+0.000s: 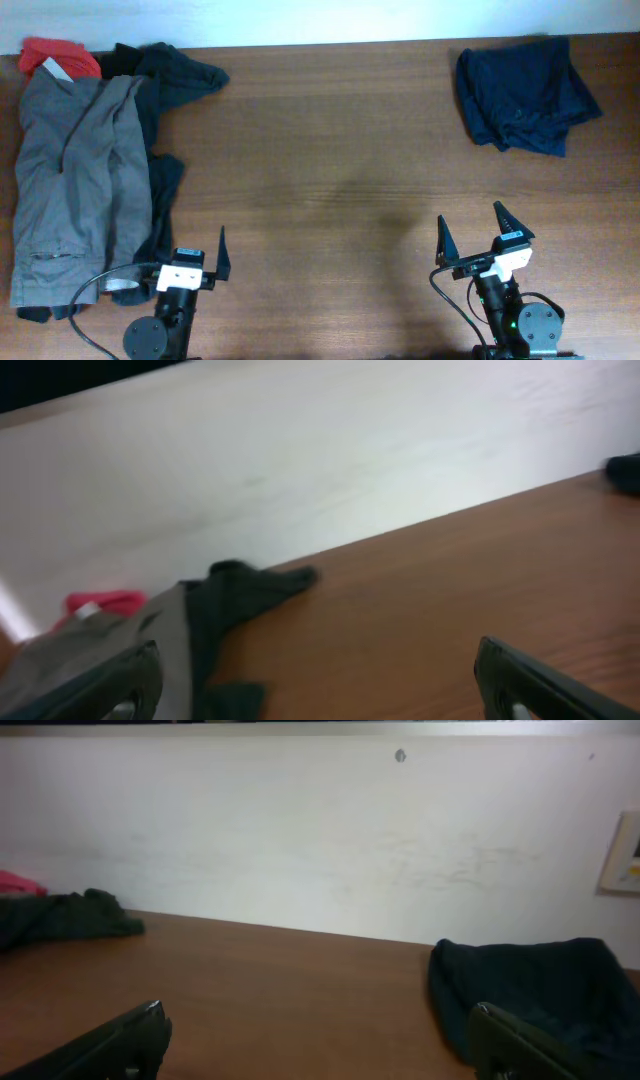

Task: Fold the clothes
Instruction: 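Move the left gripper over the grey shorts on the clothes pile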

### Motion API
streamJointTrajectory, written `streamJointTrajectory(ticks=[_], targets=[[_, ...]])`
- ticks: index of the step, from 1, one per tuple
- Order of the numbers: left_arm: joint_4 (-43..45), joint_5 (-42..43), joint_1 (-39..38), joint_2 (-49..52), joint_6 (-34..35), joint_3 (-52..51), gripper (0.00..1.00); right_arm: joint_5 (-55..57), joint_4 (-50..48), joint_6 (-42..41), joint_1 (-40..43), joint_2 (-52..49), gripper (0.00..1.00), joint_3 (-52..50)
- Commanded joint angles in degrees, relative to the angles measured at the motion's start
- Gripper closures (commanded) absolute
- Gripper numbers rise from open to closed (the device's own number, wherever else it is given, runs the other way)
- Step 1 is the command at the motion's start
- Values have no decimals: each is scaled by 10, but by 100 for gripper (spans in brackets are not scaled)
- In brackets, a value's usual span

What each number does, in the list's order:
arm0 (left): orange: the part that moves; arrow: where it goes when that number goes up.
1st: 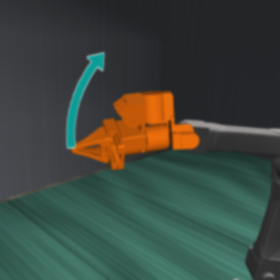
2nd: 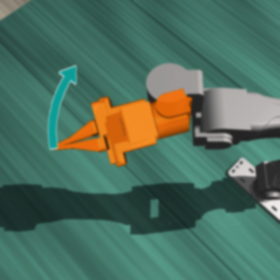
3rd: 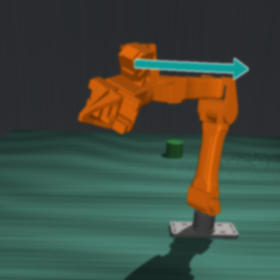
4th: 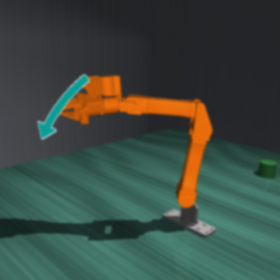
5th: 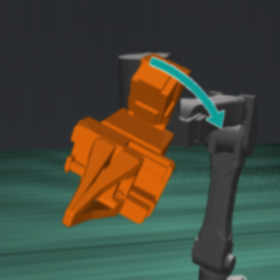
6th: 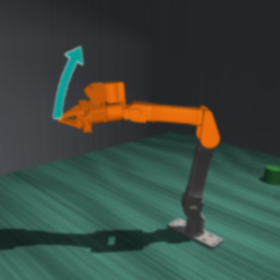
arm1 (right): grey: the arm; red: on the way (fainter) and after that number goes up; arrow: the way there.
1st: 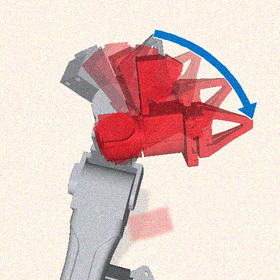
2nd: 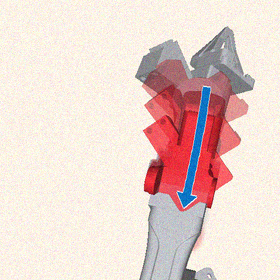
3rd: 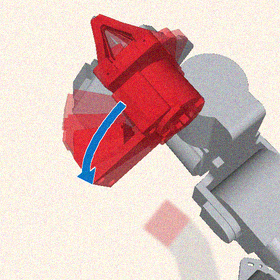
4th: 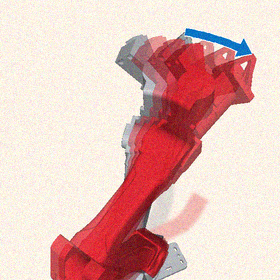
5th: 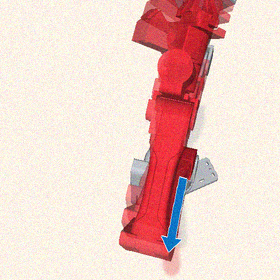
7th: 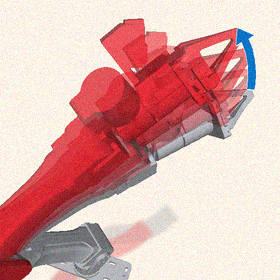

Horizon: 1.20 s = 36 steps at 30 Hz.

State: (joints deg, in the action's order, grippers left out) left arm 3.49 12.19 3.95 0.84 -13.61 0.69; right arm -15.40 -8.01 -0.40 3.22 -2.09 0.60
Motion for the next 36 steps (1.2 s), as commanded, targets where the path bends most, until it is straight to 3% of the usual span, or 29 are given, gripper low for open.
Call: streamJointTrajectory(ticks=[1, 6, 15, 20, 27, 31, 36], targets=[[19, 61, 4, -5, 10, -1, 1, -11, -3, -23, 2, 3, 2, 4], [21, 62, 4, 40, 53, 44, 1, -6, -3, -23, 2, -60, 1, 68], [-14, 65, 4, 288, 52, 238, 1, -93, 81, -22, 2, -367, 1, 319], [-135, 72, 4, 480, 49, 418, 1, -97, 205, 7, 2, -556, 1, 510], [-439, 71, 4, 721, 15, 720, 1, -107, 423, 25, 2, -777, 1, 749], [-453, 52, 4, 823, 15, 777, 1, -178, 459, 14, 2, -866, 1, 799], [-443, -74, 11, 894, 40, 777, 1, -245, 446, 15, 1, -922, 1, 799]])
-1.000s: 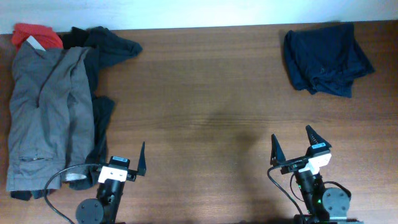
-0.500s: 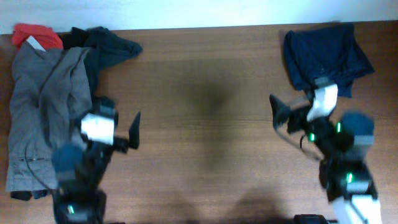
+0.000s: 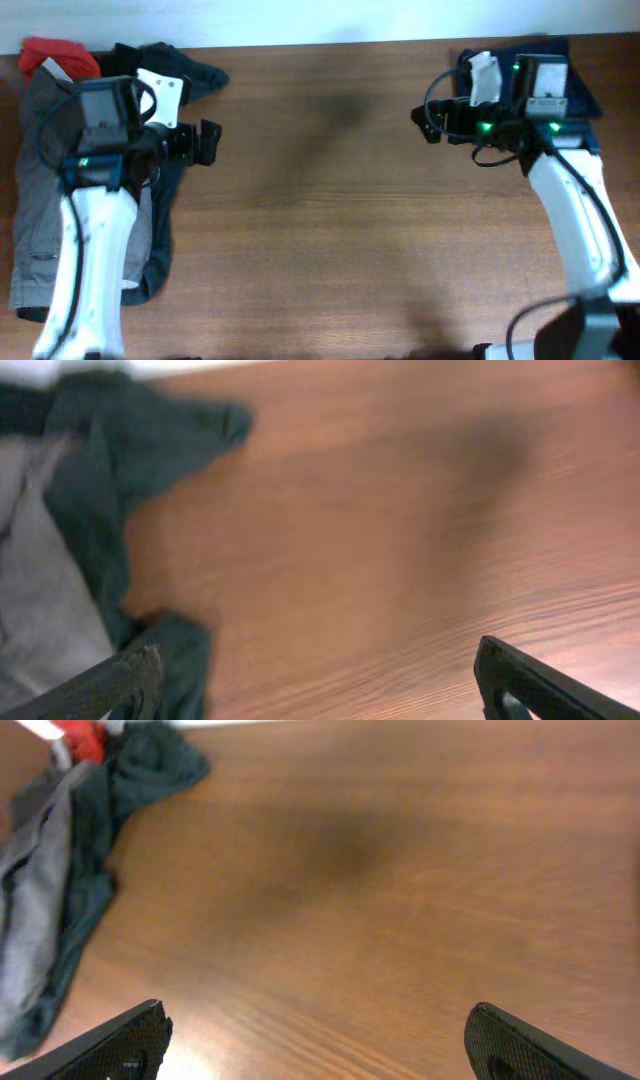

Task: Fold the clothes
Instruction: 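Move the left gripper over the grey shorts on the clothes pile, then grasp the grey shorts with the left gripper and lift them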

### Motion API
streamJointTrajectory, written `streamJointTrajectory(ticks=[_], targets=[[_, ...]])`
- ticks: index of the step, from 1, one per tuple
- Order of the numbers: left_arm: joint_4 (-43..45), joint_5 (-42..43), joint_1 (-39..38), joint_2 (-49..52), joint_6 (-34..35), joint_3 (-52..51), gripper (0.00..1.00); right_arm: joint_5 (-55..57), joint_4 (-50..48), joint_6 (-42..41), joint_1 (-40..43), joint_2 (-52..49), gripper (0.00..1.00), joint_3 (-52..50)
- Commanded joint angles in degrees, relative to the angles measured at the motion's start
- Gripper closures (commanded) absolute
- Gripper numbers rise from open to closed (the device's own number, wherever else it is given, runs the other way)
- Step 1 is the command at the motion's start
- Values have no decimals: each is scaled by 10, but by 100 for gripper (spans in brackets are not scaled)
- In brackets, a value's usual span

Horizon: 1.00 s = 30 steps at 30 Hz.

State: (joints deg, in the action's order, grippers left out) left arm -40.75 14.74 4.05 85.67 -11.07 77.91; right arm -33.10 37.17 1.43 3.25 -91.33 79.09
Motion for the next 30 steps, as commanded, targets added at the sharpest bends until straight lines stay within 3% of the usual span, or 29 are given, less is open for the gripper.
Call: streamJointTrajectory(ticks=[1, 7, 13, 21, 30], targets=[[-1, -131, 15, 57, 27, 5, 1, -68, -5, -2, 0, -38, 1, 14], [-10, -238, 57, 99, 98, 5, 1, -68, -5, 11, -17, -62, 0, 14], [-39, -238, 132, 104, 154, 5, 16, -42, -6, 28, -59, -64, 3, 14], [-24, -244, 158, 135, 125, 5, 24, 2, -33, 28, -117, -66, 3, 14], [5, -312, 158, 211, 126, 5, 30, 2, -46, 26, -138, -66, 3, 14]])
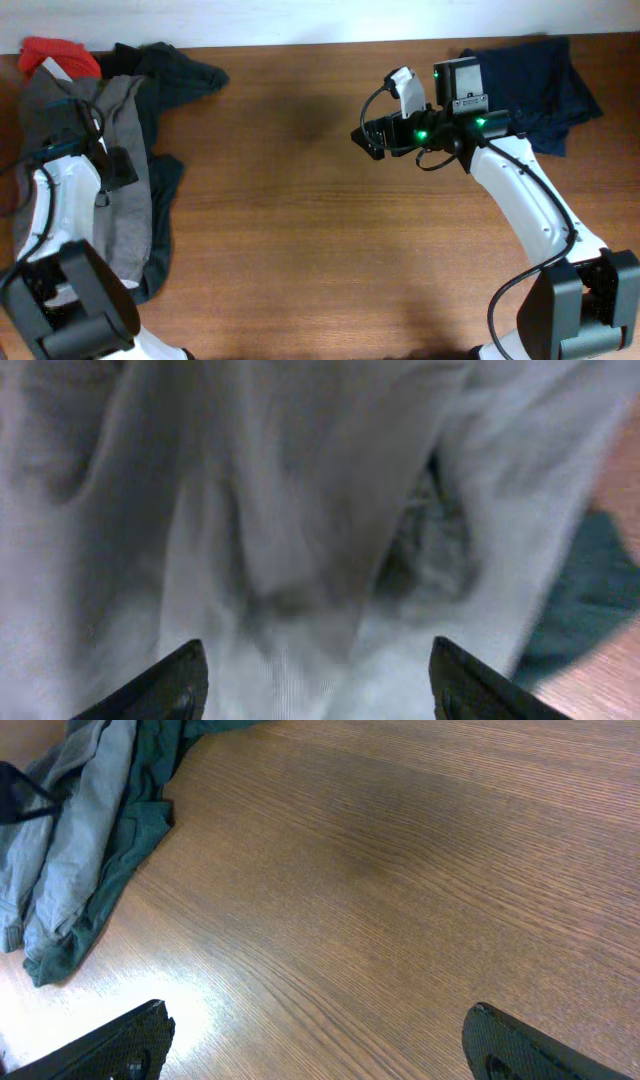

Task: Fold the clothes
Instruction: 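Grasp the grey shorts with the left gripper and lift them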

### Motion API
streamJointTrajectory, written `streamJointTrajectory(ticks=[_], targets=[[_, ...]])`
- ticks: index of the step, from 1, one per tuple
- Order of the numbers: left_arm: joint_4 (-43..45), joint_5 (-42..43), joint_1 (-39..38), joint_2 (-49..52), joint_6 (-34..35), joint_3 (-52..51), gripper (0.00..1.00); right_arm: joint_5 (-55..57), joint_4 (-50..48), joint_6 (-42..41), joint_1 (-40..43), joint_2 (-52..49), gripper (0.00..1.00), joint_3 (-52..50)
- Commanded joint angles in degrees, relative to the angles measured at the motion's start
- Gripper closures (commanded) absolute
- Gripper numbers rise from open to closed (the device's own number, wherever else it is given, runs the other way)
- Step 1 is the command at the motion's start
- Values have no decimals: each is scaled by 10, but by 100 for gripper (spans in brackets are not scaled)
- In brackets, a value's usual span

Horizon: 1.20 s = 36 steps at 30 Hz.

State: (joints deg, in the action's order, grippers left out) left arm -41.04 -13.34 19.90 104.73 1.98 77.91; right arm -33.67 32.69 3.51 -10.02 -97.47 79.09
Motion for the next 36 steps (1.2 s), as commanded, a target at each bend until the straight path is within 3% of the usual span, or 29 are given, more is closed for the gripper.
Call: streamJointTrajectory(ticks=[1, 4, 5, 8, 13, 19, 25, 30, 36], targets=[[11, -37, 0, 26, -4, 5, 31, 7, -1, 5, -5, -4, 3, 14], [18, -41, 0, 33, -2, 5, 37, 7, 0, 5, -5, -4, 3, 14], [21, -41, 0, 33, -2, 5, 43, 7, 0, 5, -5, -4, 3, 14], [36, -41, 0, 33, -2, 6, 74, 8, 0, 5, -5, -4, 3, 14], [31, -40, -2, 33, 9, 23, 99, 8, -4, 5, -5, -4, 3, 14], [-43, -7, -31, 27, 13, 104, 99, 8, -10, 5, -5, -4, 3, 14], [-117, 17, -121, 12, 12, 256, 99, 7, -10, 5, -4, -4, 7, 14], [-110, 18, -213, 5, 12, 353, 99, 4, 8, -2, 7, 5, 15, 14], [-53, 18, -301, 5, 12, 417, 99, -48, 59, -10, 59, 35, 15, 14]])
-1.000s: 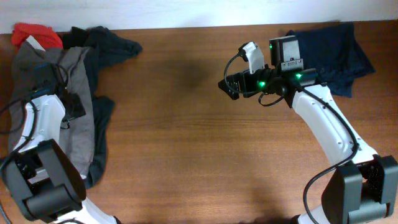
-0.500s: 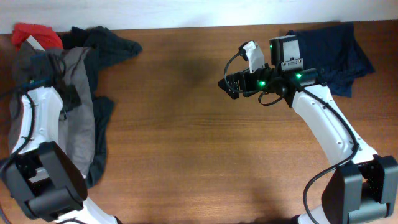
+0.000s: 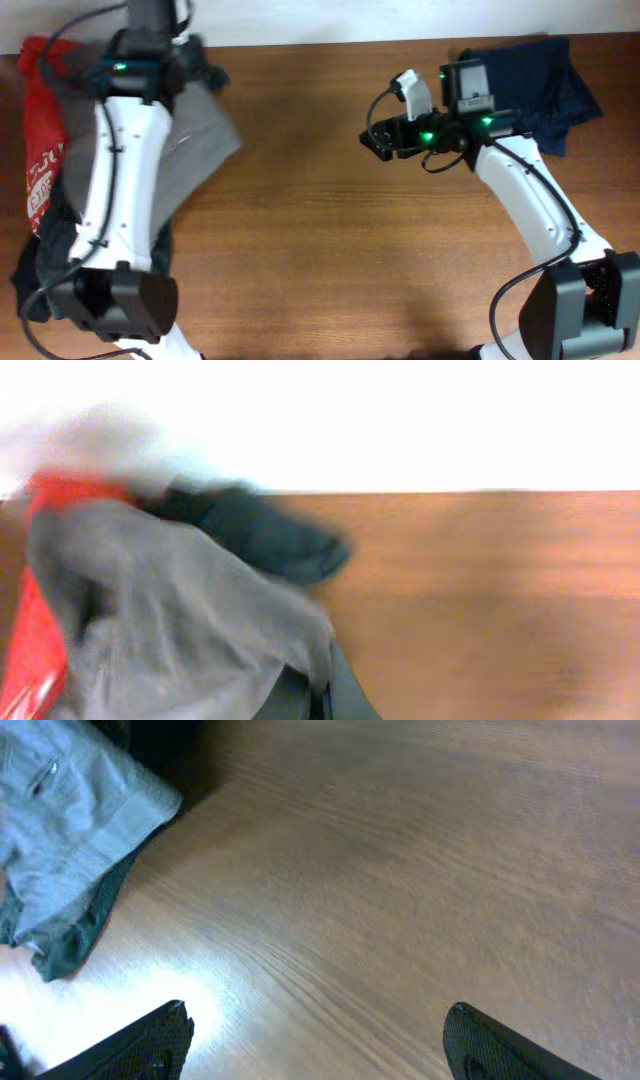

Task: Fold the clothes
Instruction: 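Grasp the grey shorts with the left gripper and lift them, then carry the grey shorts right and lay them on the table center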

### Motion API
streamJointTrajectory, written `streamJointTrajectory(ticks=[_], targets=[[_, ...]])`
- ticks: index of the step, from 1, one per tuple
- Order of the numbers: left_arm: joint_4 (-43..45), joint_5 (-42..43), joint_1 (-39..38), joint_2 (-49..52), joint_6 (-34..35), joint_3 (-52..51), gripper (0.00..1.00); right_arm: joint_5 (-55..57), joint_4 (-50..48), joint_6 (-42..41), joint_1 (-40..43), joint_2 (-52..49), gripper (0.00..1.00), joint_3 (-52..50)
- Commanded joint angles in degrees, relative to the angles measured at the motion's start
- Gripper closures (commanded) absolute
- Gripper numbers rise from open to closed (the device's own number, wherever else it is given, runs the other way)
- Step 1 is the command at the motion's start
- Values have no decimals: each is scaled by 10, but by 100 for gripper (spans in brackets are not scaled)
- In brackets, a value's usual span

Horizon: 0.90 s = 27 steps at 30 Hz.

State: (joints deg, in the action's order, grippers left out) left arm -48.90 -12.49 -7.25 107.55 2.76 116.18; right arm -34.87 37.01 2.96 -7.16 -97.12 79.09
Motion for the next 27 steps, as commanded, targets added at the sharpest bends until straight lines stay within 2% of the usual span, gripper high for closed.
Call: streamJointTrajectory(ticks=[1, 8, 12, 23, 27], targets=[[38, 10, -41, -23, 5, 40, 99, -42, 24, -4, 39, 34, 15, 14], [164, 57, -110, -23, 5, 49, 99, -54, 77, -1, 109, 38, 15, 14], [253, 57, -153, -23, 5, 49, 99, -105, 100, 43, 140, 38, 15, 14], [469, 56, -253, -23, 4, 51, 99, -164, 102, 63, 207, 38, 14, 14], [473, 44, -263, -28, -11, 51, 99, -153, 101, 78, 219, 38, 13, 14]])
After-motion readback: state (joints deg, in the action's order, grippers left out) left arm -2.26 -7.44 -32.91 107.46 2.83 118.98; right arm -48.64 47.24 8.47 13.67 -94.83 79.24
